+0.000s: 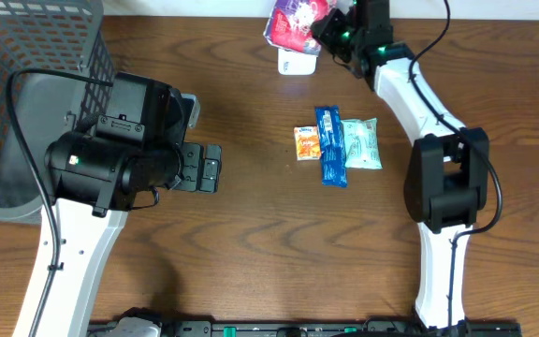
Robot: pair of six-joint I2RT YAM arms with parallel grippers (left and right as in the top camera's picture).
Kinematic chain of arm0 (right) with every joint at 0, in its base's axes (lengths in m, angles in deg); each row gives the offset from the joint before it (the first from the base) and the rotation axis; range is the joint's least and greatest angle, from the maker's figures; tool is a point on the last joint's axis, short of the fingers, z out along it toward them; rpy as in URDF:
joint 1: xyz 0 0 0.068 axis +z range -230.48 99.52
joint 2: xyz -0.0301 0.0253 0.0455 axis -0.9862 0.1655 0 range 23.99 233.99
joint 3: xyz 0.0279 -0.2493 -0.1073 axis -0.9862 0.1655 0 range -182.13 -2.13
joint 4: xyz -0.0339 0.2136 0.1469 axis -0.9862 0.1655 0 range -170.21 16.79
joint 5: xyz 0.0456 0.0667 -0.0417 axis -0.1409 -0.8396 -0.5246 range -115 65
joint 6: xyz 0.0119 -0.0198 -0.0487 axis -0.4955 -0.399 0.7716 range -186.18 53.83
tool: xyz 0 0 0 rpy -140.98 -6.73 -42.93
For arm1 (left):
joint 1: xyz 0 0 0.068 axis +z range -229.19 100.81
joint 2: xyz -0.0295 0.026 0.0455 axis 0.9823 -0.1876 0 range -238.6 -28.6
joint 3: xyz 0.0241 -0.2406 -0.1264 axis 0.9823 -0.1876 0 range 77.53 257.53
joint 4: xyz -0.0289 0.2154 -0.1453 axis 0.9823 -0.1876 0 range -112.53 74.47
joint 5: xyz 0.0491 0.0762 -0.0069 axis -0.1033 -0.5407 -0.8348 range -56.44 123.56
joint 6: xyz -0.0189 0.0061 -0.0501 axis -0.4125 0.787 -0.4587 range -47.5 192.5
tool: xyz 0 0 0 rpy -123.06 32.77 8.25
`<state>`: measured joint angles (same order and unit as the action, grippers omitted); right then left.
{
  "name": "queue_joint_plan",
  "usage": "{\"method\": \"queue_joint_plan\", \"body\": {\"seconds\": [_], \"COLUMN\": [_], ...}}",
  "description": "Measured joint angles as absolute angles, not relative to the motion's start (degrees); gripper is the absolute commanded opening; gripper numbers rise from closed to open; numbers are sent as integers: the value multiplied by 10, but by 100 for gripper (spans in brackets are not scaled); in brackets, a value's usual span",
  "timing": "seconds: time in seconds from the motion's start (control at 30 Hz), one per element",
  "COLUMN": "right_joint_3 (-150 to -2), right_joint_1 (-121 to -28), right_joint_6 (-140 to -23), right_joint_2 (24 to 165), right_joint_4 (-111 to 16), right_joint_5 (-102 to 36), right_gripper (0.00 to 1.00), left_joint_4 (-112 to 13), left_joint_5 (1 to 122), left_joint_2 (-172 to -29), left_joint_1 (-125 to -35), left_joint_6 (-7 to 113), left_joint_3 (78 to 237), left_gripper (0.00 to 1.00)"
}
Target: Scan the item barcode
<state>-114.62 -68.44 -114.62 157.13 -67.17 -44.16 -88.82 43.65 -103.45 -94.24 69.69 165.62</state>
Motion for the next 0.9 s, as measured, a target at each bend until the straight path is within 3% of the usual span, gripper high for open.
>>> {"method": "queue_joint_plan", "body": {"seconds": [0.37,0.67,0.9], "right_joint_3": [-1224,-1240,-1236], "right_joint_1": [-795,-1006,-1117], "right_joint_6": [-1024,-965,-939], "right_joint_2": [1547,1493,1492], "right_joint_4": [-416,-269,-230], "right_joint_5": [-364,-329,-304], "right_gripper": [1,1,1], "left_joint_4": [-888,-888,-888], "left_joint_5": [436,436,436], "left_joint_2": [-1034,-1034,-1034], "left_joint_1": [-942,-942,-942], "left_joint_6": [697,697,697], "left_joint_3": [1656,1656,1656], "left_gripper": [98,98,98]}}
